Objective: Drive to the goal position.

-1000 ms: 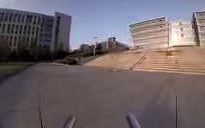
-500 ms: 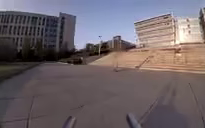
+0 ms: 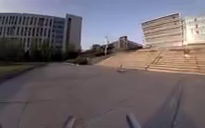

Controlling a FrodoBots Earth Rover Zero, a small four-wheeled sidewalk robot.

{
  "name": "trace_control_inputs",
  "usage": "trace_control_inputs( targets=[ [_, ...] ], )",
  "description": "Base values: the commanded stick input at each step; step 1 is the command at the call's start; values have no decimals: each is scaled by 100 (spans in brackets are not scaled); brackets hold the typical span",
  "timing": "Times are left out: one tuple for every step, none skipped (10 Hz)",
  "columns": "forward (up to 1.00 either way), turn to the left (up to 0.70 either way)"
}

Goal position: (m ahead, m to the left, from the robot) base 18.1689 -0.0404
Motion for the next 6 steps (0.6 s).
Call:
trace_control_inputs(
  targets=[
    [70, 14],
    [70, 14],
    [70, 14],
    [70, 14],
    [70, 14],
    [70, 14]
  ],
)
